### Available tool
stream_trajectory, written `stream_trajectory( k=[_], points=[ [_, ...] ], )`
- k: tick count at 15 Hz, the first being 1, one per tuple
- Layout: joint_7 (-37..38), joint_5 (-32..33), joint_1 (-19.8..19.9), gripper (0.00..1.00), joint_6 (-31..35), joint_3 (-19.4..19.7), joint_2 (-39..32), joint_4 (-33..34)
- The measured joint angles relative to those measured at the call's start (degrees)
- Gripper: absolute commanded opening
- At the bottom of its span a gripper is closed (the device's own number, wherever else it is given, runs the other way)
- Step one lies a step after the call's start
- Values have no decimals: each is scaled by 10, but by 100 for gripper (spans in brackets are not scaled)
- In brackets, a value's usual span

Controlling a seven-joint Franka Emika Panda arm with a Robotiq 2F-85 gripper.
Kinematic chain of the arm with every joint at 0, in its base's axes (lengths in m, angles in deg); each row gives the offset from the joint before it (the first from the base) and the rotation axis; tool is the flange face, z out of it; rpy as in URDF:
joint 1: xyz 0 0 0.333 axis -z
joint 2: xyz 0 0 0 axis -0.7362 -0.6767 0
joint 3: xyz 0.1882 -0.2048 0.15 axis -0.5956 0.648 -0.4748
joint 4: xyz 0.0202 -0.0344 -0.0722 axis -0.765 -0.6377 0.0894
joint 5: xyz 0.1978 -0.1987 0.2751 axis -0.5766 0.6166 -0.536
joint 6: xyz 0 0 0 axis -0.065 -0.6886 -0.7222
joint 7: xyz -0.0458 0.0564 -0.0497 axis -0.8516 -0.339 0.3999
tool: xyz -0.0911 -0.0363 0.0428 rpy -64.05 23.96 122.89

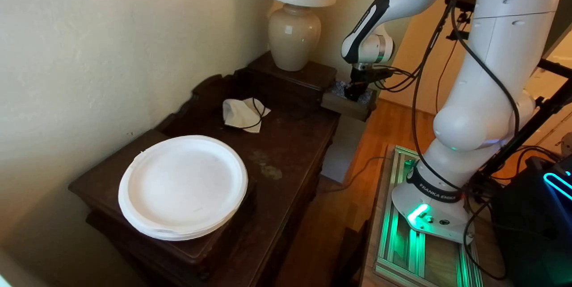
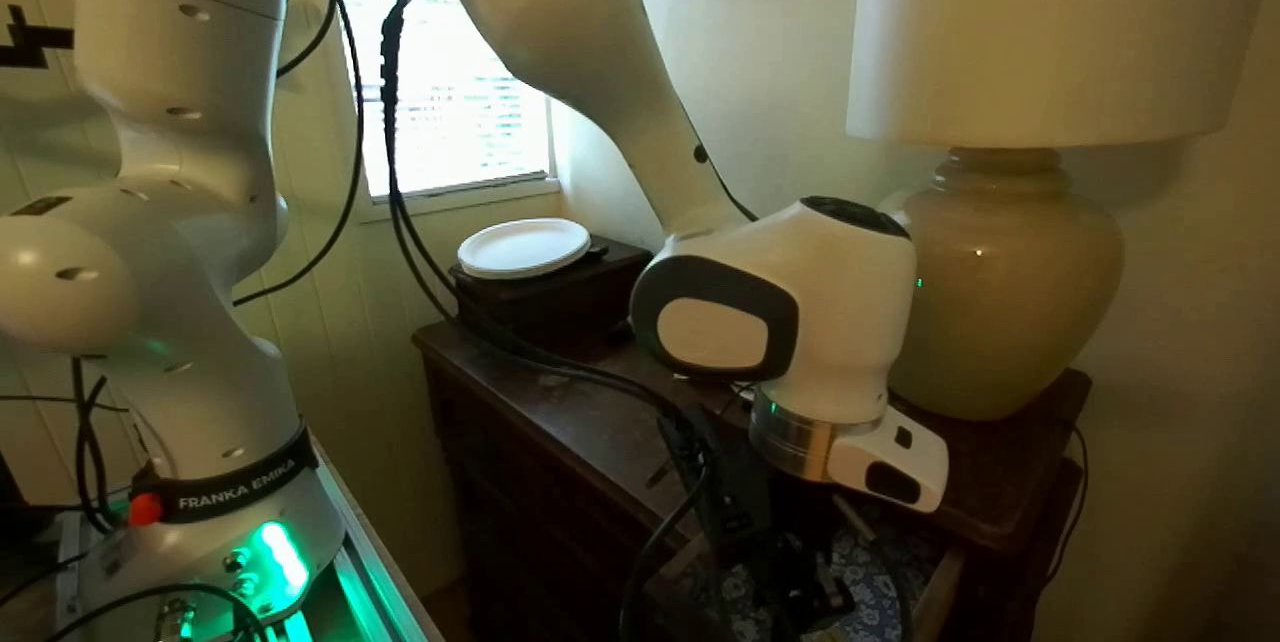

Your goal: Remove the brown sachet from the open drawer and put it on the table

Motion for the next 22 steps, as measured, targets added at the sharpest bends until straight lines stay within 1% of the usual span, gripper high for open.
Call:
stream_trajectory(
  k=[2, 4, 5, 6, 7, 8, 10, 16, 19, 22],
  points=[
    [0, 0, 0, 22, 0, 0, 0, 2],
    [0, 0, 1, 15, 0, 0, 0, 3],
    [0, 1, 1, 8, 0, -1, 0, 3],
    [0, 1, 1, 8, 0, -1, -1, 4],
    [0, 1, 1, 3, 0, -1, -1, 5],
    [0, 1, 1, 5, 0, -1, -1, 6],
    [0, 1, 3, 3, 0, -3, -2, 6],
    [0, 1, 6, 4, -1, -8, 2, 8],
    [0, 1, 7, 4, -12, -7, 24, 7],
    [0, 1, 10, 4, -37, -1, 58, 6]
  ],
)
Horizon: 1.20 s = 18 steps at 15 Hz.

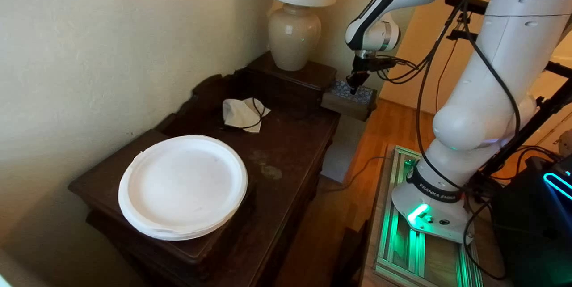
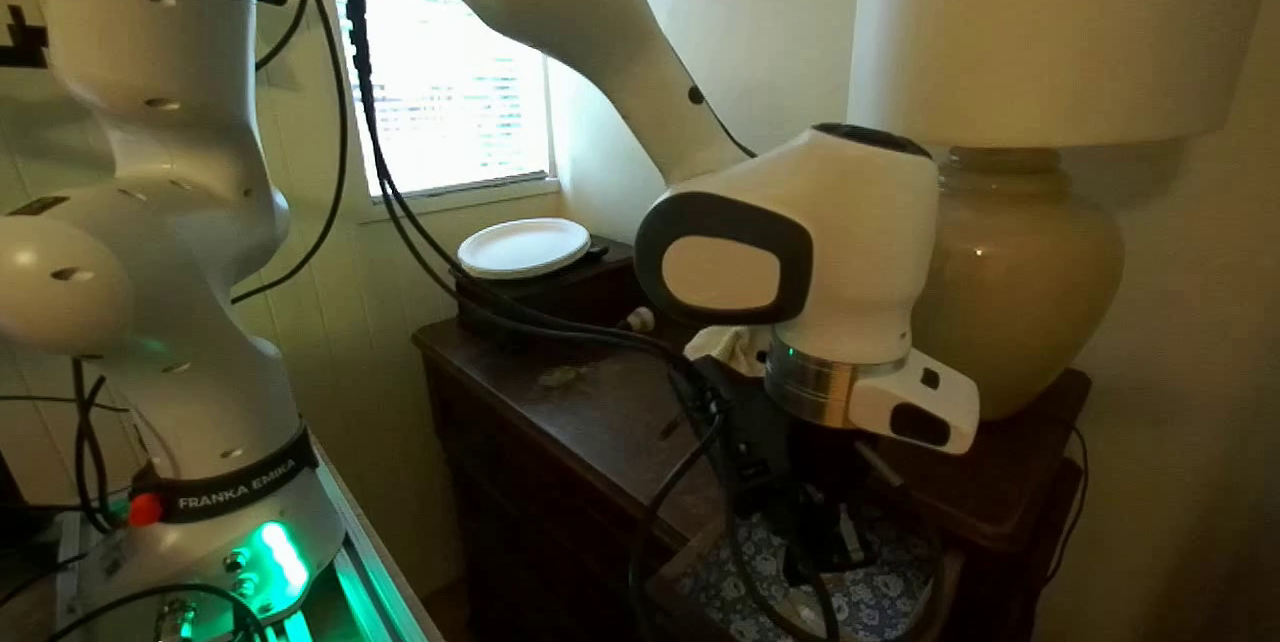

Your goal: Remove the brown sachet from the open drawer and put it on the table

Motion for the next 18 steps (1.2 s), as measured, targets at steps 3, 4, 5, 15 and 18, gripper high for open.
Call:
stream_trajectory(
  k=[3, 4, 5, 15, 18],
  points=[
    [-1, -1, 2, 4, -34, 5, 29, 0],
    [-2, -2, 2, 4, -44, 6, 33, 0],
    [0, -5, 2, 11, -51, 6, 35, 0],
    [45, -42, -6, 82, -20, 2, 0, -1],
    [45, -54, -6, 80, 4, -2, -24, -1]
  ],
)
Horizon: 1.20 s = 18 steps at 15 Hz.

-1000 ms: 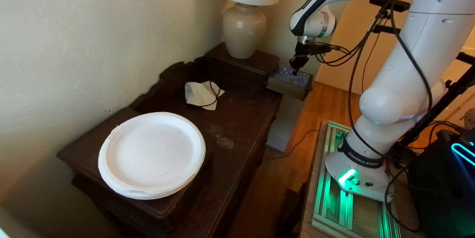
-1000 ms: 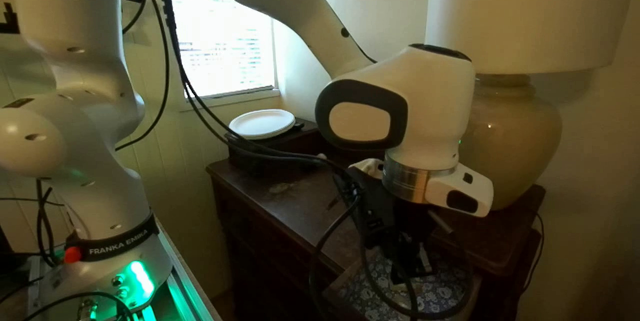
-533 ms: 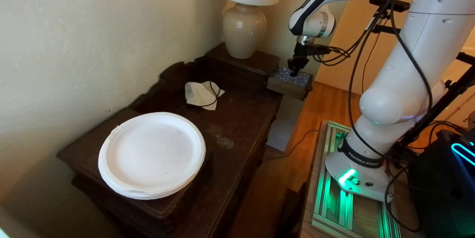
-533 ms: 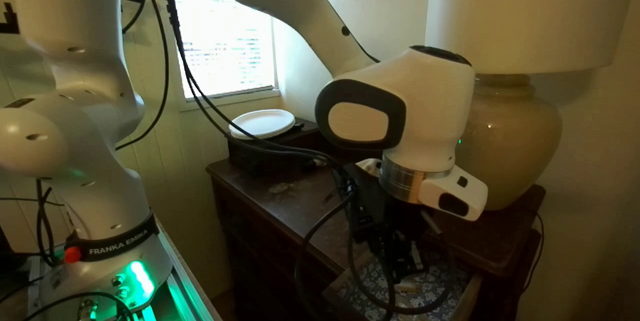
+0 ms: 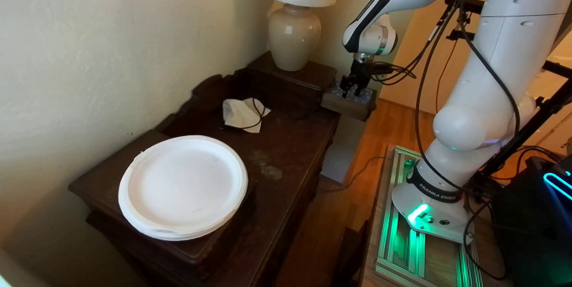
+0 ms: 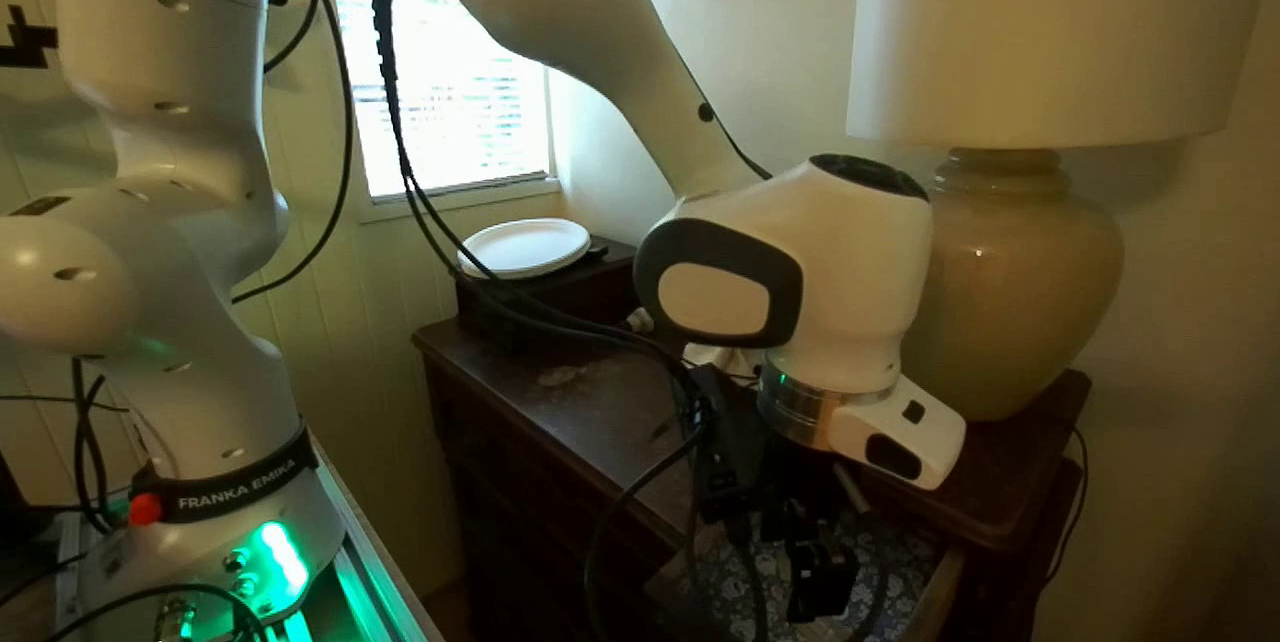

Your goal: Remove the brown sachet from the open drawer and put it on the table

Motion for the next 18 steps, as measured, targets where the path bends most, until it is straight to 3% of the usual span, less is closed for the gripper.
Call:
stream_trajectory(
  k=[5, 10, 12, 14, 18],
  points=[
    [9, -6, 1, 68, 21, -8, -33, 1],
    [23, -6, 3, 68, 31, -12, -45, 4],
    [24, -6, 5, 54, 31, -13, -45, 4],
    [24, -6, 6, 31, 31, -15, -44, 5],
    [26, -6, 6, 14, 31, -20, -42, 9]
  ],
)
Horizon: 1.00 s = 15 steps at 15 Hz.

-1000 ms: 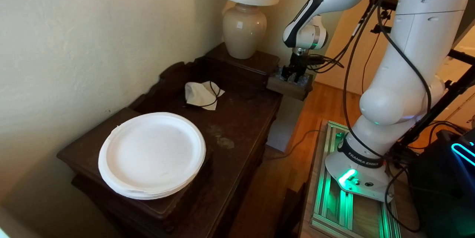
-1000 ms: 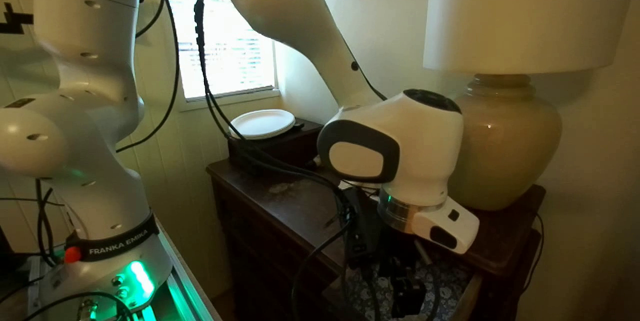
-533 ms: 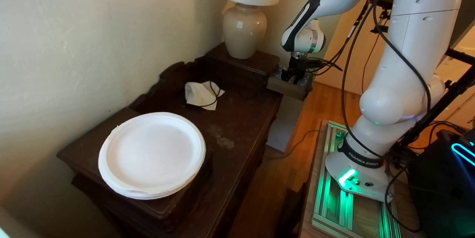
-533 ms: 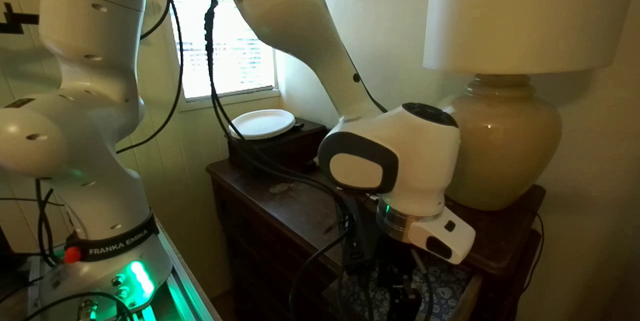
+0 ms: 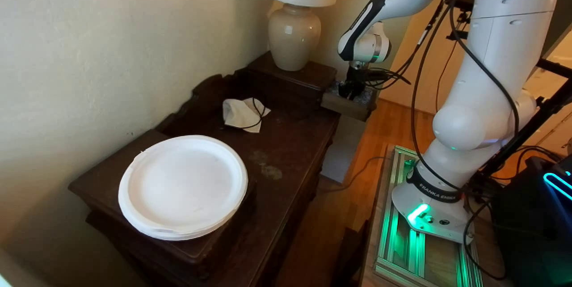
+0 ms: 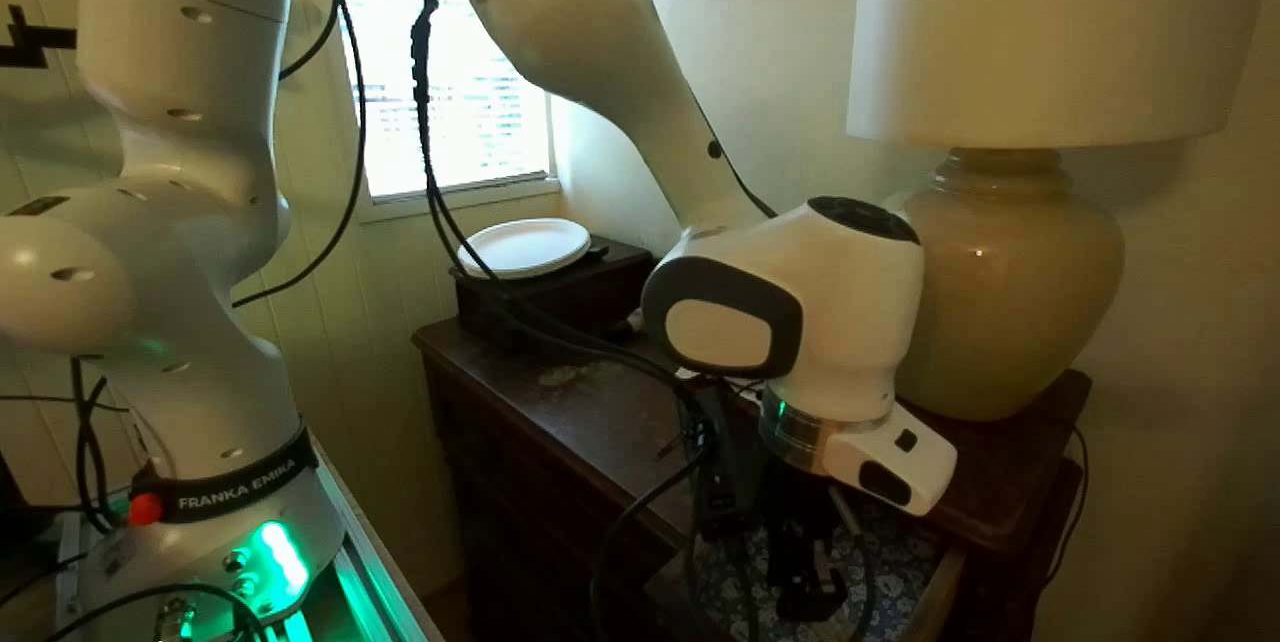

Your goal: Remove the brown sachet from the open drawer and put it on the table

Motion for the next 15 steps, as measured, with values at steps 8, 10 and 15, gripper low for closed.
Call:
stream_trajectory(
  k=[8, 10, 15],
  points=[
    [0, 0, 4, 5, 1, 0, 0, 4],
    [0, 0, 4, 3, 1, 0, 0, 5],
    [0, 4, 3, 4, 1, 6, 14, 4]
  ],
)
